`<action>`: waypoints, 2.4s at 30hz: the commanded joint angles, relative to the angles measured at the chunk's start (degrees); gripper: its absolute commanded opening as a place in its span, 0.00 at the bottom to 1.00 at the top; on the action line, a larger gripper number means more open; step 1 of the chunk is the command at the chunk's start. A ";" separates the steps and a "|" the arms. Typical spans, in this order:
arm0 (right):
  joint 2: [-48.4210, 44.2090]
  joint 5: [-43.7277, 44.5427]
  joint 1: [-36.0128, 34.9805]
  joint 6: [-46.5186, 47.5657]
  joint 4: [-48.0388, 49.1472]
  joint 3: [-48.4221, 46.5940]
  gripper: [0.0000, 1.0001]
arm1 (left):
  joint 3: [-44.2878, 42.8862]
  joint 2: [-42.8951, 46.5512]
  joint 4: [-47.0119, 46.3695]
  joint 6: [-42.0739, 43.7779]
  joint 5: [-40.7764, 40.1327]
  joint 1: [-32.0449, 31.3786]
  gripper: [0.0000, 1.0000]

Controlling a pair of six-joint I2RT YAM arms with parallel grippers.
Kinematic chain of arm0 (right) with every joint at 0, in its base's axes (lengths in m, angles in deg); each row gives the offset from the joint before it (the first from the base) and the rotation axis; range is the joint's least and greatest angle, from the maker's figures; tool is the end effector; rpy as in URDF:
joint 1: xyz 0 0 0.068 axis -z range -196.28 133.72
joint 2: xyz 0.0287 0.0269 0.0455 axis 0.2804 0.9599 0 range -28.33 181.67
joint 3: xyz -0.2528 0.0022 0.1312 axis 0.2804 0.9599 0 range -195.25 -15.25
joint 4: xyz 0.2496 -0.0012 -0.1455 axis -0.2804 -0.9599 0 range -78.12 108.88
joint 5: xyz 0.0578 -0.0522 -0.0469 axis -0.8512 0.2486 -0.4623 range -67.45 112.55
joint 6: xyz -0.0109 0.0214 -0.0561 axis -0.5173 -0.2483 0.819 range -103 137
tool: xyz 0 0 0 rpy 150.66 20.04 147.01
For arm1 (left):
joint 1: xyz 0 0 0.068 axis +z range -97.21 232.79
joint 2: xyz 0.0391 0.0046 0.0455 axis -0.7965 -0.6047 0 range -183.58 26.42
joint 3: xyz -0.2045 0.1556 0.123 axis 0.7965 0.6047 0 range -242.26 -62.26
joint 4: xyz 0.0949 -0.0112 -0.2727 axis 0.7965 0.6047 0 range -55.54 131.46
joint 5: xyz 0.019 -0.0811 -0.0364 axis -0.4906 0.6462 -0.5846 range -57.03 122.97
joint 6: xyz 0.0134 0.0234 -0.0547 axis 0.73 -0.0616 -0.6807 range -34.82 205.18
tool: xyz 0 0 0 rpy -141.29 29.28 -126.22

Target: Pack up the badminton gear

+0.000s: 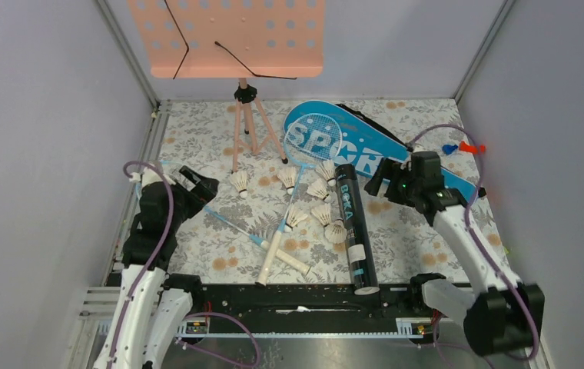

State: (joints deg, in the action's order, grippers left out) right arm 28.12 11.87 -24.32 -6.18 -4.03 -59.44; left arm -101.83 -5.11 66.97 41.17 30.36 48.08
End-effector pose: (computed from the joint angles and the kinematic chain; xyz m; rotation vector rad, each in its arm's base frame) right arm 0.2414 0.0426 0.2758 0.1856 2.2109 0.5087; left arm 0.1558 -0.0107 0.3062 -0.7114 1.9041 -0.4975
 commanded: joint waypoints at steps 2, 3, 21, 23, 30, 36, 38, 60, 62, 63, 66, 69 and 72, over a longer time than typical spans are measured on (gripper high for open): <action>14.93 2.98 -8.35 1.54 8.64 -5.46 0.99 | 2.74 -4.50 -10.60 1.56 11.67 0.29 0.99; 19.40 3.77 -9.33 1.90 8.74 -6.88 0.99 | 3.13 -5.19 -11.04 1.70 12.11 0.24 0.99; 40.15 7.27 -13.66 0.12 16.55 -11.53 0.86 | 4.32 -6.97 -14.06 3.19 12.85 0.23 0.99; 40.58 6.86 -13.68 -0.01 16.92 -11.62 0.81 | 4.64 -6.88 -14.14 3.03 13.51 0.23 0.99; 31.91 6.97 -13.68 -2.20 19.31 -8.68 0.50 | 4.84 -5.35 -13.66 1.99 16.70 0.23 0.99; 12.97 13.29 -13.68 -3.12 15.73 -5.16 0.47 | 6.70 -3.79 -18.47 -0.27 24.69 -0.23 0.99; 5.86 14.63 -13.68 -3.35 15.33 -3.83 0.44 | 7.94 -3.86 -24.18 -1.39 31.76 -1.98 0.99; -16.29 4.00 -15.06 -17.16 29.14 -2.13 0.36 | -36.36 -51.59 -27.71 20.59 19.75 -50.50 0.99; -15.75 4.15 -15.36 -17.47 30.80 -1.68 0.36 | -38.31 -54.02 -26.49 21.71 17.15 -51.00 0.99; -15.53 4.08 -15.47 -17.52 31.43 -1.51 0.37 | -39.30 -55.26 -25.51 22.51 15.38 -51.38 0.99; -15.47 4.20 -15.83 -17.96 33.63 -0.47 0.37 | -42.42 -58.64 -22.95 23.52 13.81 -51.91 0.99; -16.40 5.41 -15.87 -17.83 33.47 0.54 0.37 | -43.26 -59.97 -21.93 23.86 13.86 -52.00 0.91; -18.27 5.98 -15.87 -17.53 32.07 1.74 0.42 | -41.08 -59.07 -23.25 25.22 13.43 -51.98 0.59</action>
State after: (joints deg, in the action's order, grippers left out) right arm 12.95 17.44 -39.48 -21.70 22.68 -57.75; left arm -142.68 -64.76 43.93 62.94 47.78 -4.13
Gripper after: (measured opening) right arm 0.721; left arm 0.749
